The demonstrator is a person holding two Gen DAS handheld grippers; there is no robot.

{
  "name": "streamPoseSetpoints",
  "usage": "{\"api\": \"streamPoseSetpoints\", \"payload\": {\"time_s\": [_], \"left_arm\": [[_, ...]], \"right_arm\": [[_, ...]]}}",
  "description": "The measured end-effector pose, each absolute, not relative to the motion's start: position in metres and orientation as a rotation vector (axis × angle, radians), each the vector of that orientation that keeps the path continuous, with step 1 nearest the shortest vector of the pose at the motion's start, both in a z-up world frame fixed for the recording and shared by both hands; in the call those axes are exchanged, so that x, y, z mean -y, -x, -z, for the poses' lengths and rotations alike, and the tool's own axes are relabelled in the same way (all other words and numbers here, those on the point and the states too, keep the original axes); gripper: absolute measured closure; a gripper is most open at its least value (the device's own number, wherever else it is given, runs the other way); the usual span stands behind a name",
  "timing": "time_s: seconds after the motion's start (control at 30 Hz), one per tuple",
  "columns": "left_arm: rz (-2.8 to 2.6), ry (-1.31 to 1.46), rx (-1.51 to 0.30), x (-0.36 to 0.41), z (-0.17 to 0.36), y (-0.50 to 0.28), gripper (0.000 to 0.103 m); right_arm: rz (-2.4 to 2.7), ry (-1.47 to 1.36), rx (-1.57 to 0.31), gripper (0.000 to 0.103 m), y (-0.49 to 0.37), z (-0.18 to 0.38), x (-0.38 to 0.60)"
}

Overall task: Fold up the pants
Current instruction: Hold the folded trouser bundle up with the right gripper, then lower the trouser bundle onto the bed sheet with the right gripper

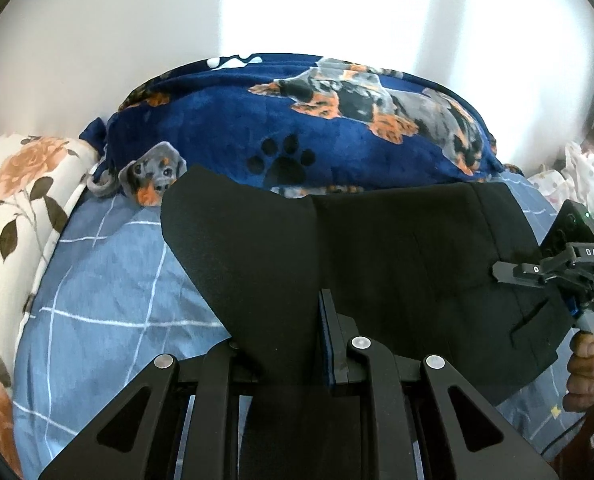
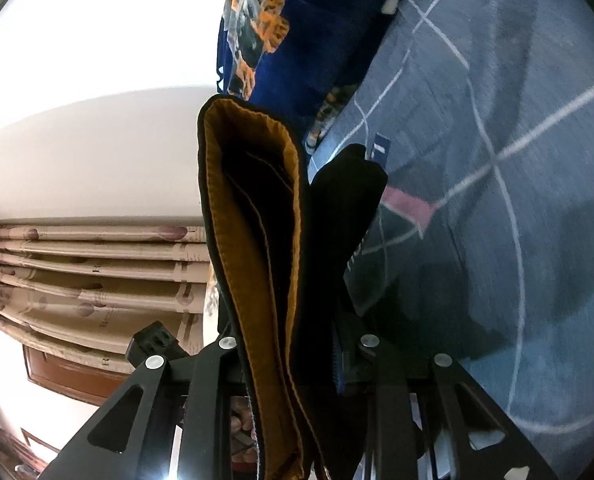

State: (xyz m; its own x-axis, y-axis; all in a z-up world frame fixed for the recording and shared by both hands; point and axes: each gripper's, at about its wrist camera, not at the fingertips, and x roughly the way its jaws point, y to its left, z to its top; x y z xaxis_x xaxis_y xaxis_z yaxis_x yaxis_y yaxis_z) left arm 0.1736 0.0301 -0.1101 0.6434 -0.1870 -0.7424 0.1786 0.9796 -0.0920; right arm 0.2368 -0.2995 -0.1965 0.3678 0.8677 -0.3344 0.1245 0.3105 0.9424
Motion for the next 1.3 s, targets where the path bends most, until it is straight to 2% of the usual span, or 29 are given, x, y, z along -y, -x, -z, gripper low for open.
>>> {"api": "streamPoseSetpoints", "payload": {"time_s": [0.47, 0.97, 1.23, 1.3], "left_arm": [[0.168, -0.006, -0.842, -0.041, 0.118, -0.216, 0.085], [0.13, -0.011, -0.868, -0.053, 0.152, -0.228, 0.085], [0.1, -0.012, -0.845, -0.057, 0.169, -0.224, 0.078], [0.094, -0.007, -0.835, -0.059, 0.173, -0.222, 0.07]], "right_arm": [[-0.667, -1.172, -1.096, 0.079, -0.266, 0.213, 0.299], [-0.696, -1.143, -1.084, 0.079, -0.267, 0.242, 0.316], [-0.653, -0.981, -1.085, 0.079, -0.27, 0.241, 0.311], [-0.628, -0.898, -1.081, 0.08, -0.27, 0.236, 0.307]]}}
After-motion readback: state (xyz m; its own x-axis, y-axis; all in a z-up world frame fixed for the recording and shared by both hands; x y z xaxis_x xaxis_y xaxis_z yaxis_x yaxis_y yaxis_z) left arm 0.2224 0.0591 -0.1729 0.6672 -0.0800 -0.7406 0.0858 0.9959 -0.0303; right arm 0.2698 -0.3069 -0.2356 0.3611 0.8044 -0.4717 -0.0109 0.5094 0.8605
